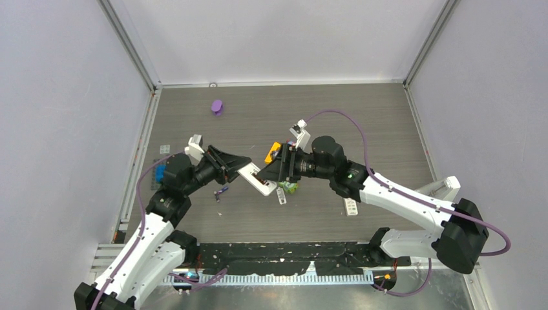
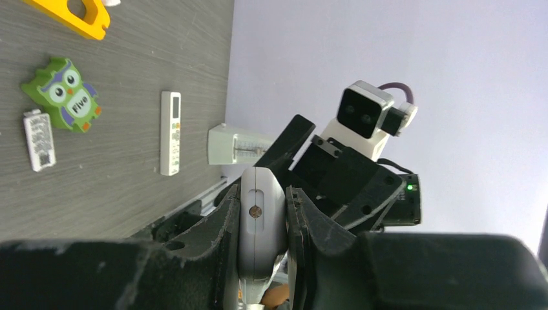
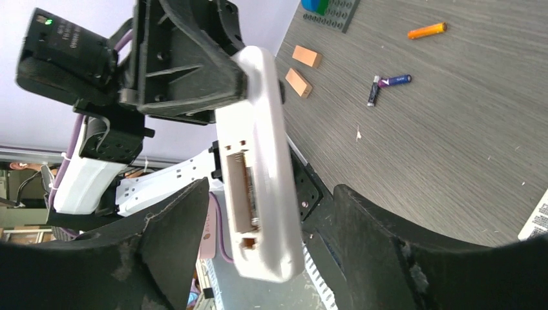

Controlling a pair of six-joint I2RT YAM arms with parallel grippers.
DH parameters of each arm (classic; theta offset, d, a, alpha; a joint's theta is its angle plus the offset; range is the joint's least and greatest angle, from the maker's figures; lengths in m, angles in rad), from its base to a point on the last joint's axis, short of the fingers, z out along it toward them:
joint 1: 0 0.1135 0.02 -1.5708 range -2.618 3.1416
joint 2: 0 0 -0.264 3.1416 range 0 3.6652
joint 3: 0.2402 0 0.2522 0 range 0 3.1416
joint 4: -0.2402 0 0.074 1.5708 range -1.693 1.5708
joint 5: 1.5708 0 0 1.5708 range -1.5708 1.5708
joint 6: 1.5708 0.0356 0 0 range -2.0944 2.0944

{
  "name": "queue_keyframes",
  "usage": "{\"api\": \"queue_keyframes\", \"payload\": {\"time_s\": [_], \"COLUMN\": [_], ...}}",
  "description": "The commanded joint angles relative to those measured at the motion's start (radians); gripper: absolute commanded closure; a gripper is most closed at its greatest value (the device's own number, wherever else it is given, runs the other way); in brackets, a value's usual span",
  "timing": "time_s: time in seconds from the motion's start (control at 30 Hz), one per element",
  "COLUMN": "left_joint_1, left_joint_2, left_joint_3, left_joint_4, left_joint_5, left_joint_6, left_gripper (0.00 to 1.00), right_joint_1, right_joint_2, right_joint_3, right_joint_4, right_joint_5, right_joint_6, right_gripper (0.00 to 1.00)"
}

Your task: Load the batteries into the remote control

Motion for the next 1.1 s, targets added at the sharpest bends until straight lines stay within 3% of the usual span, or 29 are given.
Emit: {"api": "queue_keyframes", "payload": {"time_s": [0.0, 0.1, 0.23, 0.43, 0.67, 0.87, 1.07], "left_joint_1": [0.016, 0.023, 0.027, 0.027, 0.027, 0.026, 0.026], "left_joint_2": [0.001, 0.002, 0.017, 0.112, 0.123, 0.099, 0.085], "left_joint_3": [0.019, 0.055, 0.123, 0.226, 0.225, 0.211, 0.196], "left_joint_4": [0.052, -0.017, -0.07, -0.152, -0.163, -0.161, -0.156], "left_joint_5": [0.034, 0.055, 0.115, 0.333, 0.355, 0.365, 0.365], "left_joint_6": [0.141, 0.259, 0.423, 0.631, 0.683, 0.683, 0.682], "left_gripper": [1.0, 1.0, 1.0, 1.0, 1.0, 1.0, 1.0], "right_joint_1": [-0.016, -0.018, -0.014, 0.057, 0.208, 0.258, 0.283], "right_joint_2": [-0.073, -0.088, -0.076, -0.061, -0.006, 0.041, 0.072], "right_joint_3": [0.049, 0.058, 0.107, 0.195, 0.241, 0.257, 0.284], "right_joint_4": [-0.013, -0.035, -0.149, -0.344, -0.34, -0.32, -0.336], "right_joint_5": [0.006, 0.005, -0.042, 0.039, 0.206, 0.358, 0.448], "right_joint_6": [-0.045, -0.096, -0.349, -0.641, -0.665, -0.638, -0.631], "right_gripper": [0.22, 0.21, 0.21, 0.23, 0.29, 0.37, 0.38]}}
